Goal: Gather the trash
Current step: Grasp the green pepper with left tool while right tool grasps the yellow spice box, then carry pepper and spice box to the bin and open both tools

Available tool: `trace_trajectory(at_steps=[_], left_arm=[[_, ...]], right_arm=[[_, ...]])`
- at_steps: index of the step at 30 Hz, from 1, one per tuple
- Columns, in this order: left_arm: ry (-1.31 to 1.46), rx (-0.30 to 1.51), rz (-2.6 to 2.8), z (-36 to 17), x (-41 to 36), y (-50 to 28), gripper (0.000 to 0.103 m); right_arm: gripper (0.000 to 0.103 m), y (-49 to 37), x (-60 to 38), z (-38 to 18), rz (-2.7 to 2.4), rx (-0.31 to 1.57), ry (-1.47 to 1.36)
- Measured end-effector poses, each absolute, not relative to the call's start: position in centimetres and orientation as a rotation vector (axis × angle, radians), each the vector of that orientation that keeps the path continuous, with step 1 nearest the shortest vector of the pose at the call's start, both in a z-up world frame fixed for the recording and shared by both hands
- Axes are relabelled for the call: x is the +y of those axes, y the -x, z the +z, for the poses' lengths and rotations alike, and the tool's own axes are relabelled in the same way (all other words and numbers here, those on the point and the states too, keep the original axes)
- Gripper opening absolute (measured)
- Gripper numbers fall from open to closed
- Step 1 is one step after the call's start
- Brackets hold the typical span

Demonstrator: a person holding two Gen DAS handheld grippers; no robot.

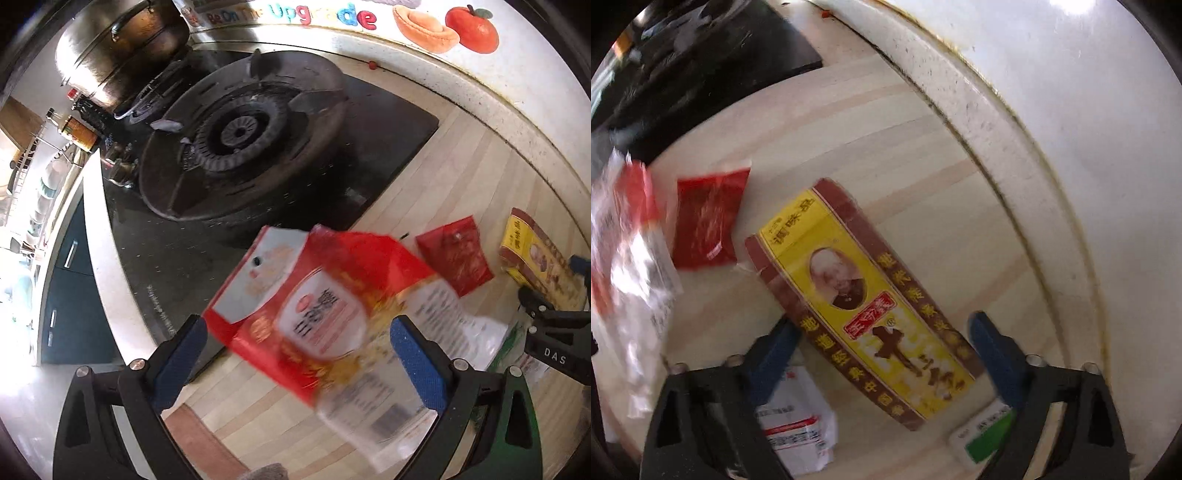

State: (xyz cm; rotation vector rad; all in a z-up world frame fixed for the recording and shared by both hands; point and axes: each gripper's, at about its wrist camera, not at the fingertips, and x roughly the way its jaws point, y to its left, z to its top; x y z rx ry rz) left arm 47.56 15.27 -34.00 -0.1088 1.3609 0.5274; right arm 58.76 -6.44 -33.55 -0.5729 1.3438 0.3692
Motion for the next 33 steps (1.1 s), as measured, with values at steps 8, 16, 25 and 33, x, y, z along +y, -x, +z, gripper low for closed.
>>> trace_trajectory(at_steps=[8,16,25,33], left_arm=[[0.190,1.371,0.440,-32.4,12.3,-46.2,0.100],[0.594,1.521,0.180,-35.2,5.7,-42.9,0.071],[0.563,1.560,0.206,-39.1,1.8,-46.0,0.027],[0.350,1.509,0.110,-36.9,-1.8,-44.3,0.008]], right_arm=[[0.066,-58.4,-11.0,-30.9,0.337,1.306,0.314],[0.066,-51.7,-21.1,-26.8,0.110,1.204,0.057],[0.065,-42.8,-26.9,-27.7,-0.045,1.229,-0.120],[0.063,-40.3,-27.1,-25.7,-0.080,1.183,-0.123]])
